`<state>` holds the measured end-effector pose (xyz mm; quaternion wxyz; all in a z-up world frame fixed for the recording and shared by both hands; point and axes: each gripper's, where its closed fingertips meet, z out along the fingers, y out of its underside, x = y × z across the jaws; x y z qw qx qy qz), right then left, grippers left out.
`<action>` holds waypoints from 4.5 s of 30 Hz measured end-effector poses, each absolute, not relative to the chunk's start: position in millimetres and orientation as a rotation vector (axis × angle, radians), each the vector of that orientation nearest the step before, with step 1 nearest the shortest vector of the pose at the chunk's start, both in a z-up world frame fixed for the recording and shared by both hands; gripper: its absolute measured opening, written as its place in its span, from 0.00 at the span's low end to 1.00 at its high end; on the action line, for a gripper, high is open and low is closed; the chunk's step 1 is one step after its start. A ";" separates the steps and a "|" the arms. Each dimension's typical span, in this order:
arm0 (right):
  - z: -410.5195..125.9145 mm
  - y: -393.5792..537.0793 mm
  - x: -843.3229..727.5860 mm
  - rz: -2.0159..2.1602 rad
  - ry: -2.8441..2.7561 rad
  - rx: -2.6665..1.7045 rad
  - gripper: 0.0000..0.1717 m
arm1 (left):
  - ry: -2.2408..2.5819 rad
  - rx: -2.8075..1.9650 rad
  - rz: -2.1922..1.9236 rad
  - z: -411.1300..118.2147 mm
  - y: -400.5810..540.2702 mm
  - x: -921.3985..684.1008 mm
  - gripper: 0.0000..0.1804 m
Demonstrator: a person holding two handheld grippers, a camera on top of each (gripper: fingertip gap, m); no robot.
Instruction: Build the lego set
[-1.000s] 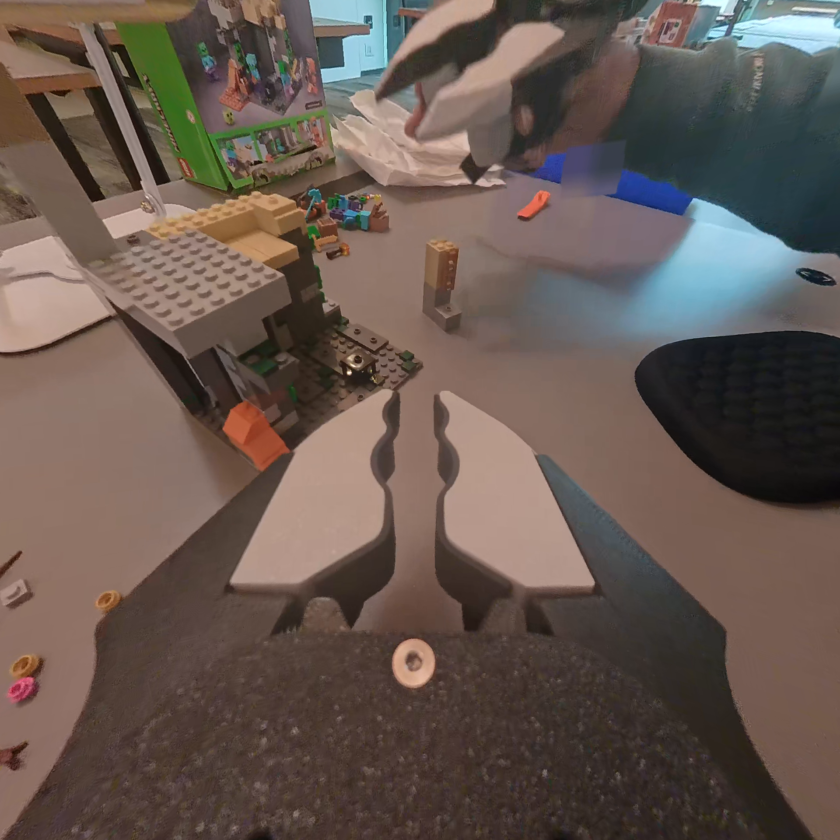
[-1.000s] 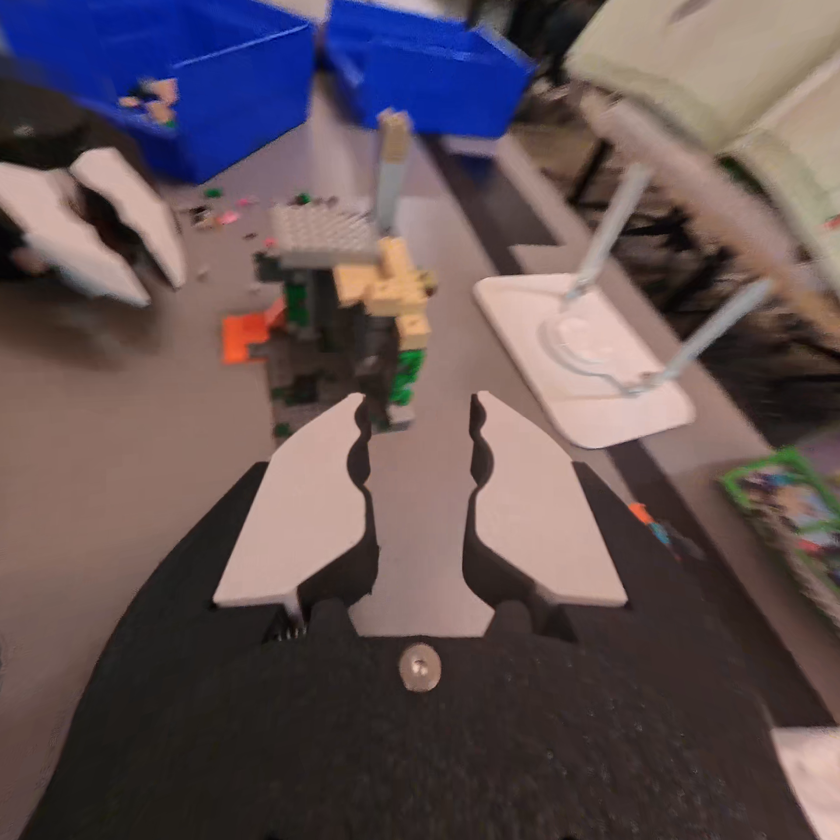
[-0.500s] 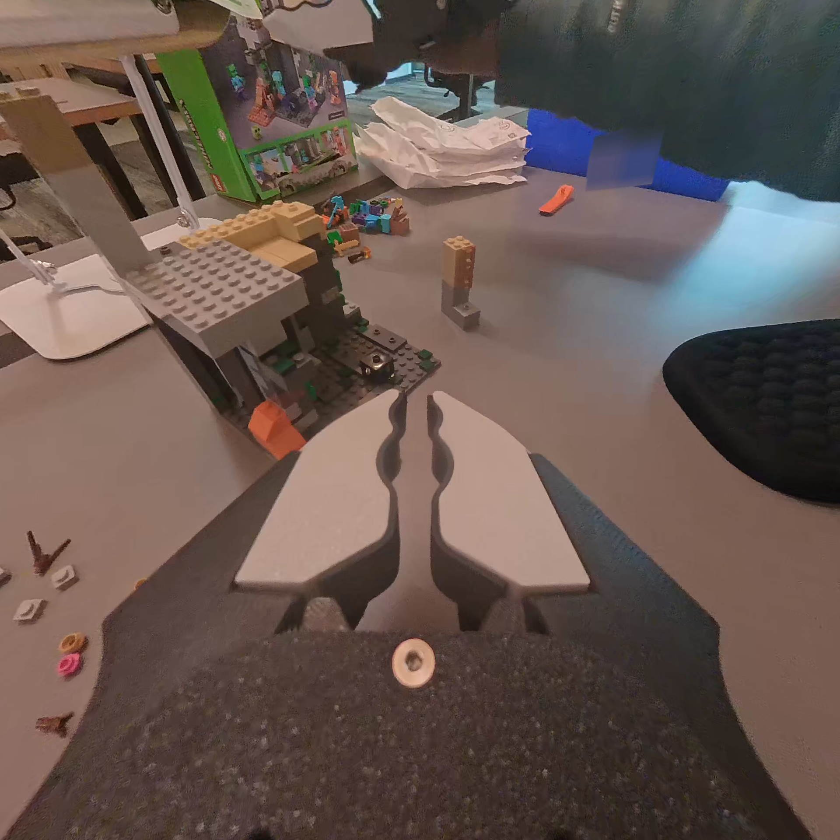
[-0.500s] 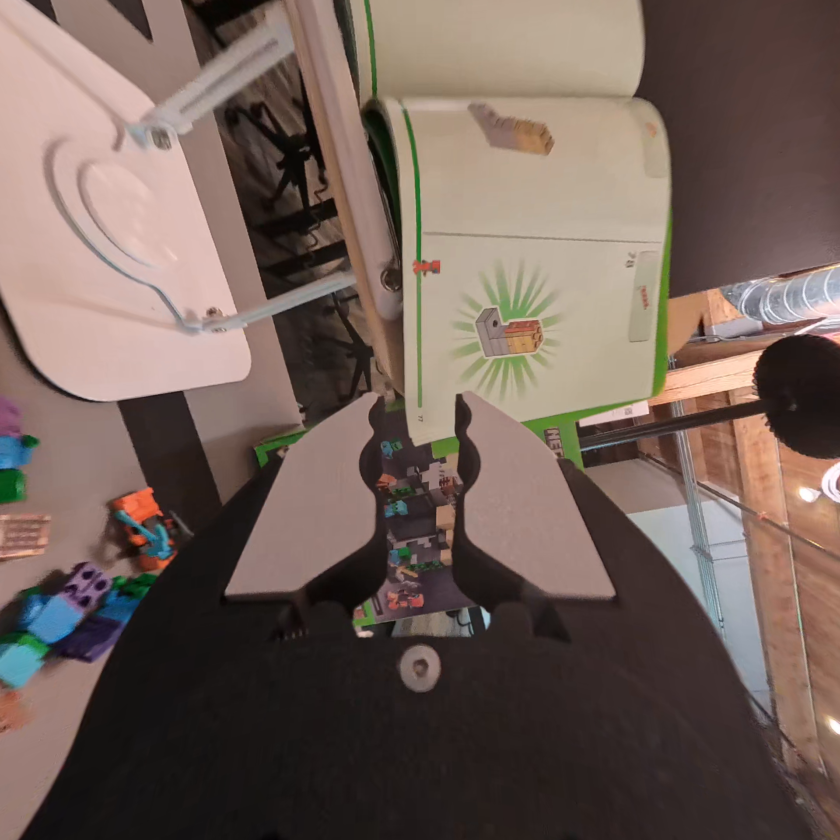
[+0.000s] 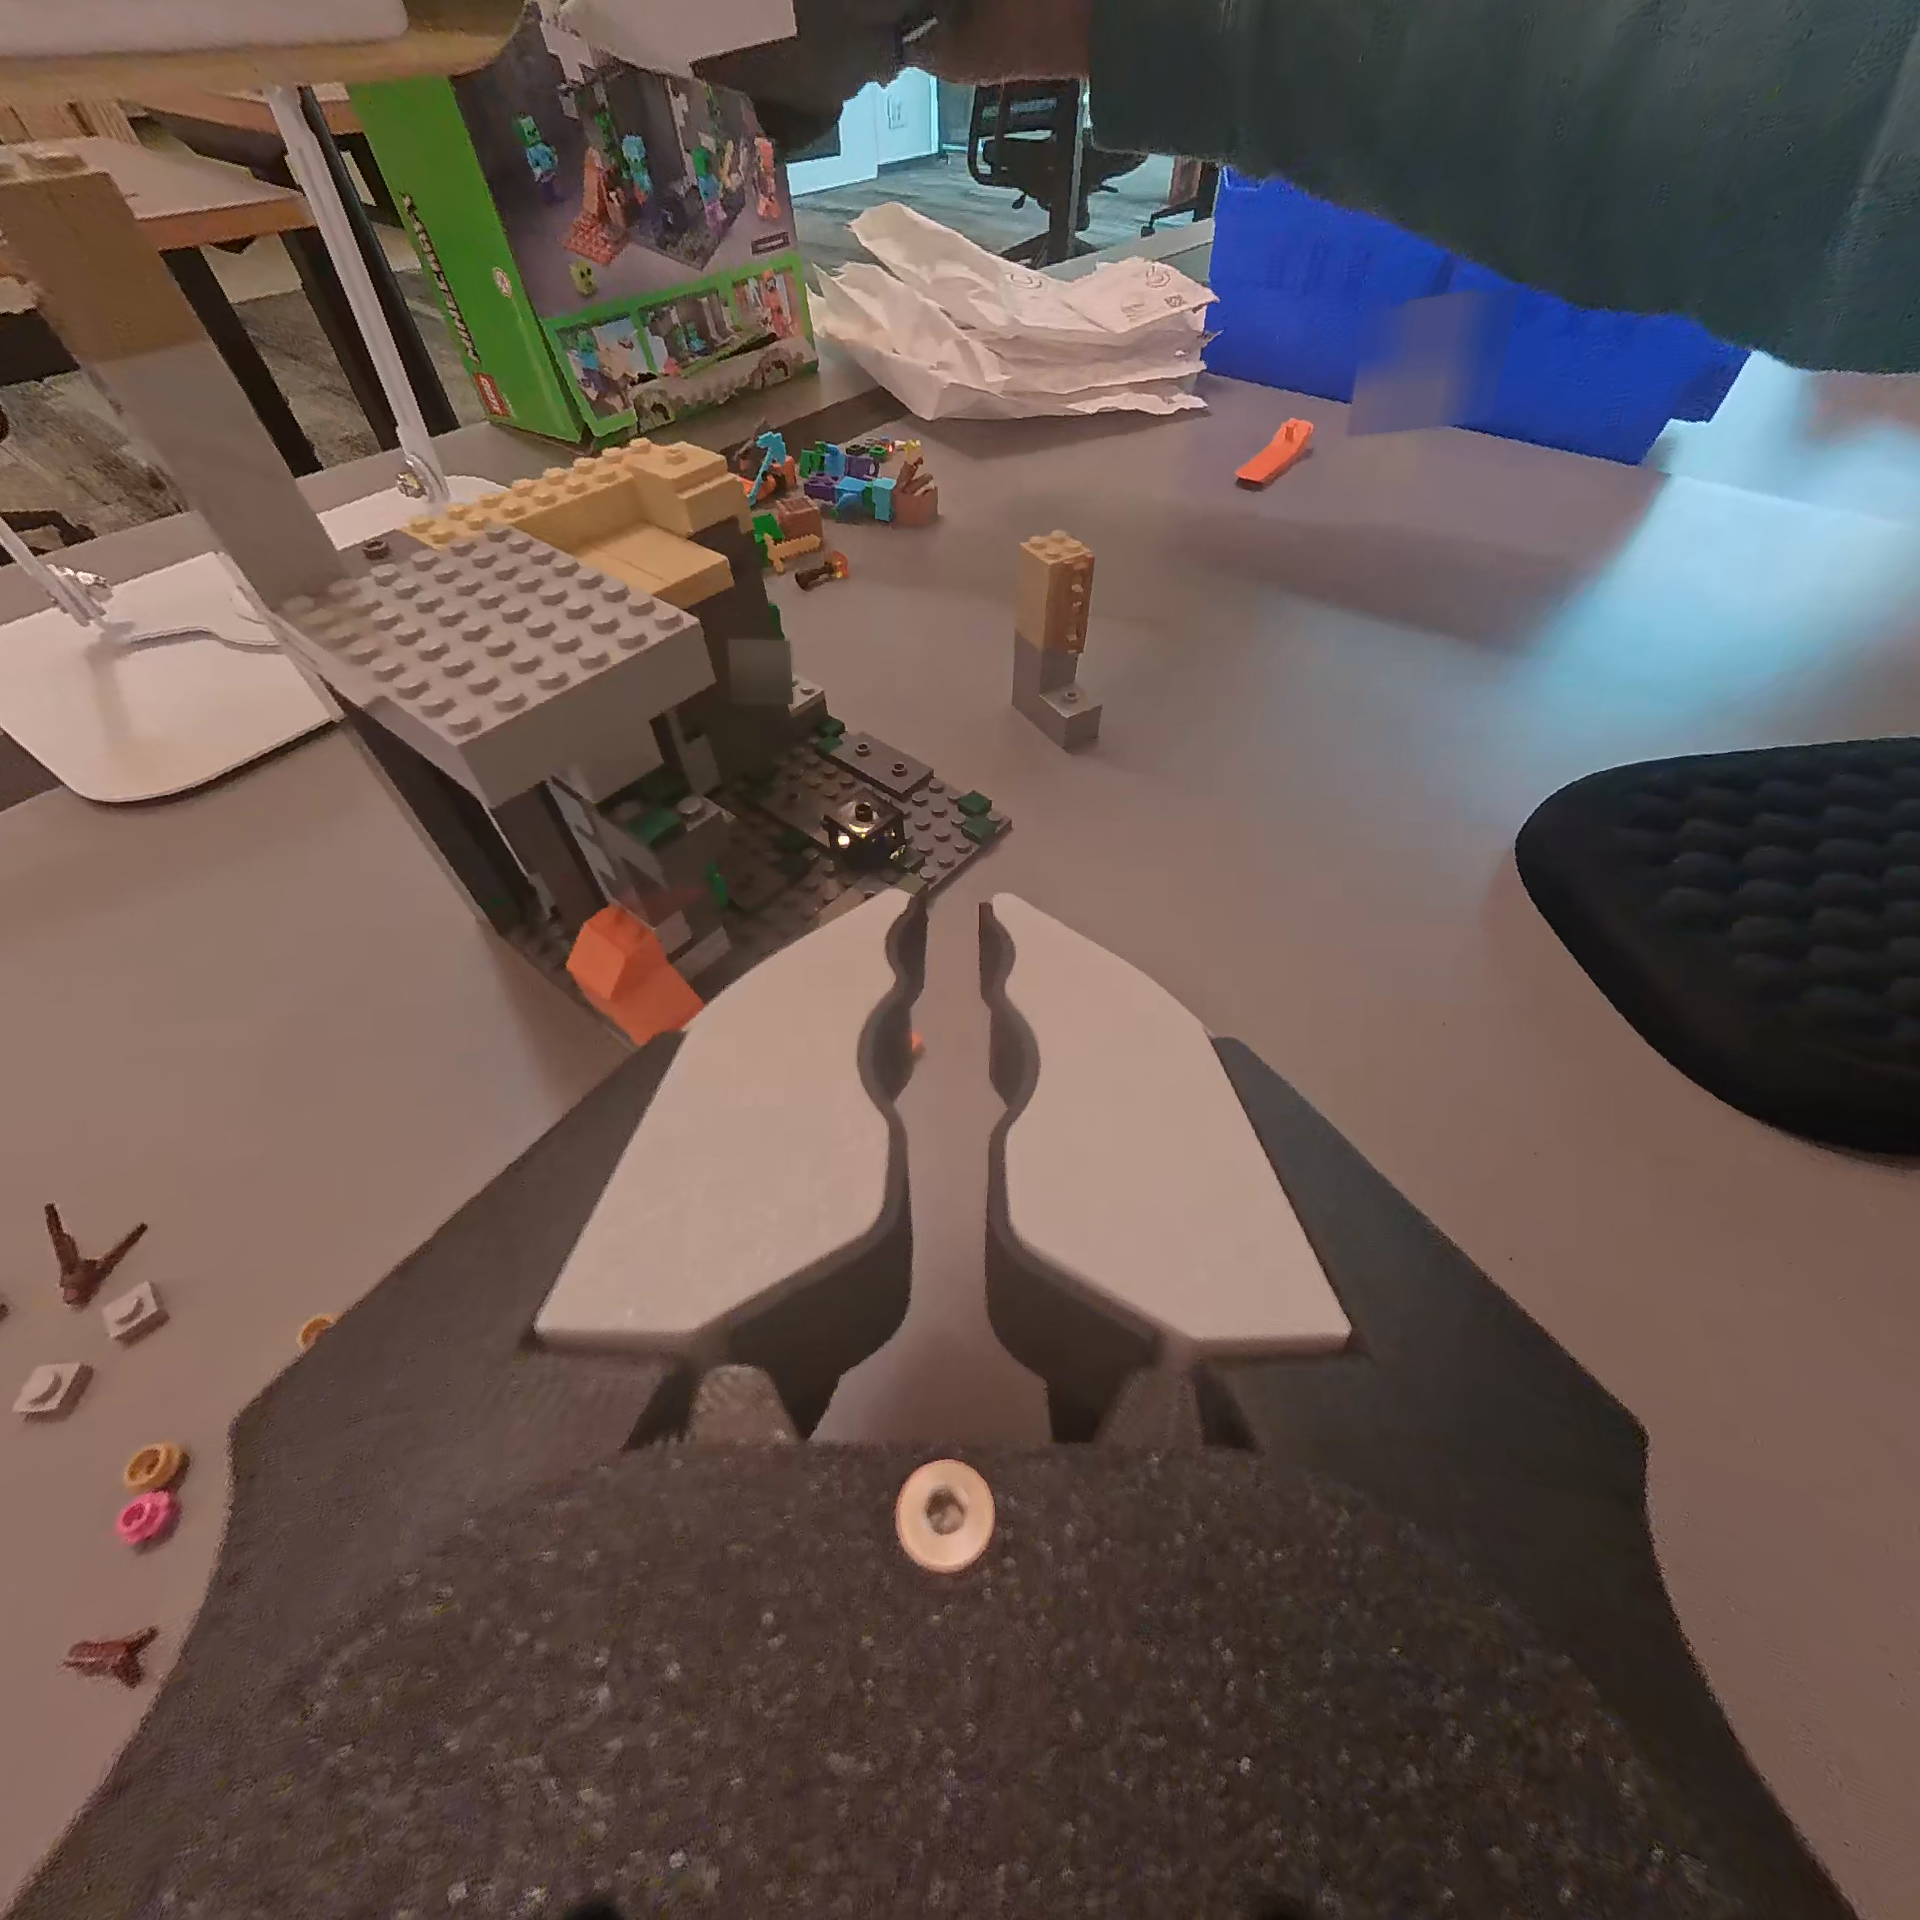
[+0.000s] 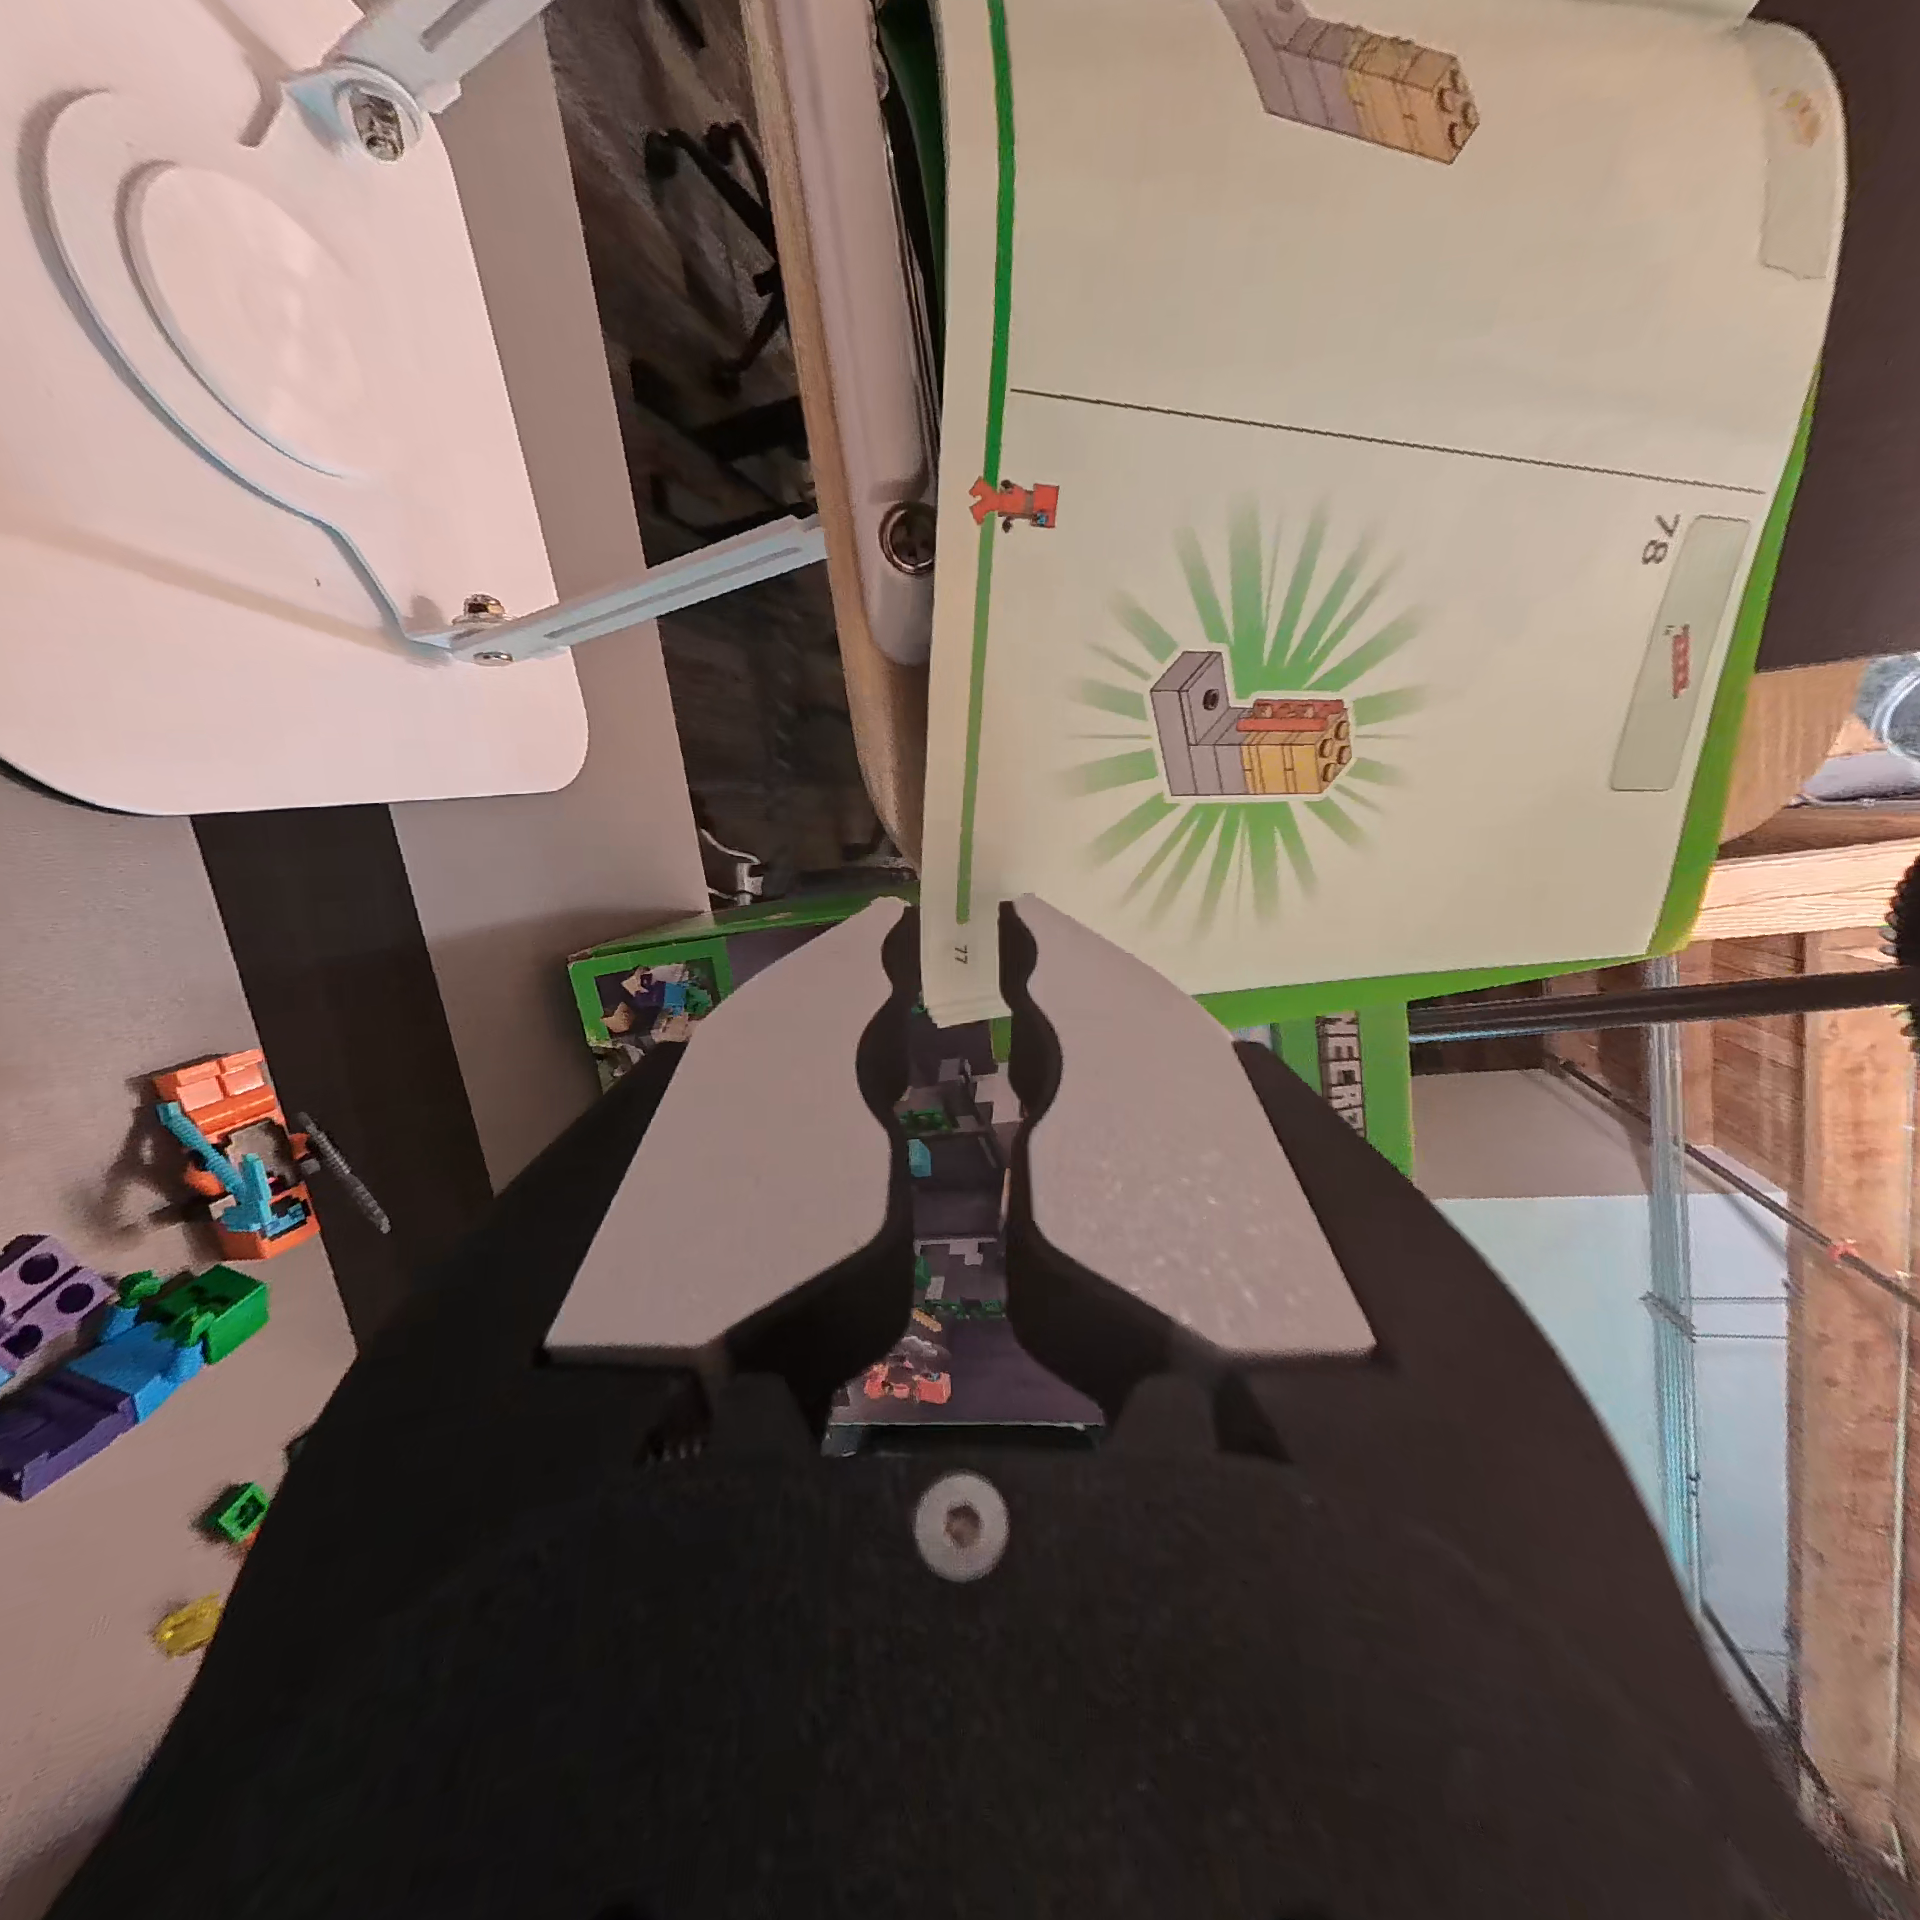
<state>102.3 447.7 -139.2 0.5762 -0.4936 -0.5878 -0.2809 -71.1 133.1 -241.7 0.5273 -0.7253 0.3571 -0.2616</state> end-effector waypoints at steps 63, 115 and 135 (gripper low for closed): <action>-101.1 465.5 115.6 -0.392 -1.461 -1.372 0.11 | 0.896 -1.775 -0.692 -249.7 128.4 -68.9 0.06; -66.4 416.6 -82.3 0.014 -1.216 -1.210 0.12 | 0.649 -1.632 -0.360 -82.0 365.7 -118.3 0.37; -87.7 410.0 -79.0 0.028 -1.241 -1.220 0.11 | 0.258 -1.572 -0.711 -91.1 407.5 -154.9 0.00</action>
